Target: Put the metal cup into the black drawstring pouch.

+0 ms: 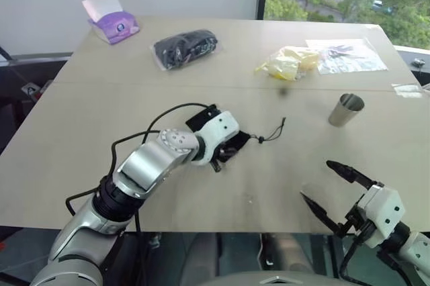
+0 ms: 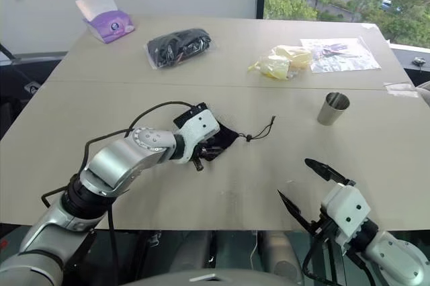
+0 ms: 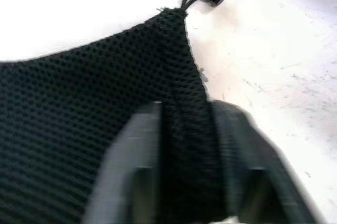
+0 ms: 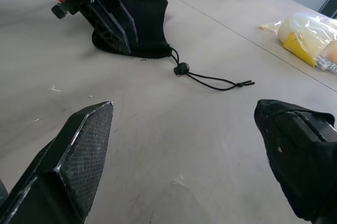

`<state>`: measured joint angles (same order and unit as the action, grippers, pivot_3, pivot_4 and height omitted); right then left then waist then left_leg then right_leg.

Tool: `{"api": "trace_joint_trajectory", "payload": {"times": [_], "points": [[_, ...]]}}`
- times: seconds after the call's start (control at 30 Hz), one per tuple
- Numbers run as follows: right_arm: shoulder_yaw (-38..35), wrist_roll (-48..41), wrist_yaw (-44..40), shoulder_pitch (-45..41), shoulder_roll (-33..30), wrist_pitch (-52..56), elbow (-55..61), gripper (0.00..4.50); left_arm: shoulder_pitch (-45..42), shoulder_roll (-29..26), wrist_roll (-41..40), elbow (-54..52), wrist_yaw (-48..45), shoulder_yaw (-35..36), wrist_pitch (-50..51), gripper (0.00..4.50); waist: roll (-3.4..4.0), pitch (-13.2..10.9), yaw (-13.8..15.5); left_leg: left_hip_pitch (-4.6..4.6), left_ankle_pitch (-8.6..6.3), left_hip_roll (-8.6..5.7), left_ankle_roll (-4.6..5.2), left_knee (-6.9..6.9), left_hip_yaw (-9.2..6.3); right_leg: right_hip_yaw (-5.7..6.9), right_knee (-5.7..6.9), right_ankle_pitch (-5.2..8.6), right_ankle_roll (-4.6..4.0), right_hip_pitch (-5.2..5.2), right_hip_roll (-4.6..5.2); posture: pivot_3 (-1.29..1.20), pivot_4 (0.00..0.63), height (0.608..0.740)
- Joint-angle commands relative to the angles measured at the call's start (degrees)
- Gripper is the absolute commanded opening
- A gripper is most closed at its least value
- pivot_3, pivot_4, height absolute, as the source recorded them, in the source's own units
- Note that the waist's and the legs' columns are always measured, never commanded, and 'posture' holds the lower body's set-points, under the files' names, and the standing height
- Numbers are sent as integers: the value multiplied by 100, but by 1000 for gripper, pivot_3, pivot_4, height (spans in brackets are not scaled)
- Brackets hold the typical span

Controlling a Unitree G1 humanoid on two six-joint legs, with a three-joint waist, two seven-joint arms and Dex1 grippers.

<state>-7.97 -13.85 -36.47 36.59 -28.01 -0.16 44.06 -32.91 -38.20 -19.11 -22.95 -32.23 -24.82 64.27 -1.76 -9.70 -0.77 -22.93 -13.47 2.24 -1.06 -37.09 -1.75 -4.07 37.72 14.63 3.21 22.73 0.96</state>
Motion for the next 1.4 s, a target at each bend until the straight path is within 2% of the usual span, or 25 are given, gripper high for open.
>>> {"api": "trace_joint_trajectory", "payload": {"times": [0.03,0.13,0.23,0.37,0.43,0.53,0.77,0.9,1.0,1.13,1.17,1.23,1.3,1.4], "points": [[94,98,254,-142,85,156,214,4500,-96,-230,154,159,-248,187,-312,60,0,0,-1,0,0,0,0,0,0,0,0,0,0,0,0,0,150,740],[174,243,606,-466,180,581,229,4500,-96,-309,-11,464,-584,519,-504,60,0,0,0,2,0,0,0,-2,0,0,0,0,0,-1,0,0,150,740],[213,515,1057,-904,209,1440,382,4500,-31,-270,-242,880,-965,967,-817,60,0,0,2,1,0,0,0,-4,1,0,2,0,0,0,0,0,150,740],[115,359,1129,-1631,32,2253,342,4500,117,-63,-515,1332,-1361,1536,-1484,60,1,0,6,-2,0,-1,0,-5,1,1,2,-3,-4,0,2,0,150,740],[73,843,1370,-1979,-90,2301,179,4500,140,-43,-648,1391,-1583,1665,-1527,60,1,0,5,-3,0,-2,0,-5,0,2,2,-5,-7,0,2,0,150,740],[-121,948,1508,-2592,-218,2525,32,4500,64,39,-681,1440,-1459,1832,-1367,60,0,0,11,-6,0,-4,0,-5,-5,6,3,-6,-6,1,2,0,150,740],[-495,320,628,-4327,-1550,4398,-862,4500,47,183,-547,1292,-1179,1914,-1375,60,2,-1,-4,-4,1,-5,1,-9,-3,2,8,-18,-11,-2,1,0,150,740],[-75,354,190,-5095,-2129,4542,-1921,4500,179,192,-554,1071,-1029,1957,-1373,60,1,-1,1,-8,1,-5,1,-4,-11,11,6,-26,0,-1,0,0,150,740],[368,508,-44,-5624,-2210,4280,-2847,4500,230,223,-523,902,-889,1976,-1378,60,7,-7,-40,-11,0,-6,2,-2,-4,3,-2,-28,3,1,3,0,150,740],[853,720,-316,-6187,-2224,3898,-3641,2848,296,175,-456,710,-711,2036,-1385,0,11,-9,-37,-11,0,-5,2,-1,-5,4,0,-28,3,4,1,0,150,740],[925,723,-389,-6274,-2214,3895,-3728,2173,304,174,-452,680,-671,2057,-1385,0,14,-11,-32,-11,0,-5,2,0,-6,5,2,-27,3,5,0,0,150,740],[1081,817,-490,-6345,-2234,3716,-3867,1324,318,196,-467,629,-606,2097,-1348,0,14,-11,-31,-12,0,-5,2,2,-7,5,1,-28,3,6,0,0,150,740],[1149,865,-544,-6391,-2226,3636,-3929,145,346,211,-453,562,-548,2105,-1376,0,14,-11,-24,-15,0,-5,2,1,-7,6,-1,-28,4,6,2,0,150,740],[1042,799,-602,-6383,-2227,3639,-3719,51,386,313,-556,494,-467,2193,-1311,0,15,-12,-14,-17,0,-6,2,-1,-7,7,-1,-28,4,6,3,0,150,740]]}}
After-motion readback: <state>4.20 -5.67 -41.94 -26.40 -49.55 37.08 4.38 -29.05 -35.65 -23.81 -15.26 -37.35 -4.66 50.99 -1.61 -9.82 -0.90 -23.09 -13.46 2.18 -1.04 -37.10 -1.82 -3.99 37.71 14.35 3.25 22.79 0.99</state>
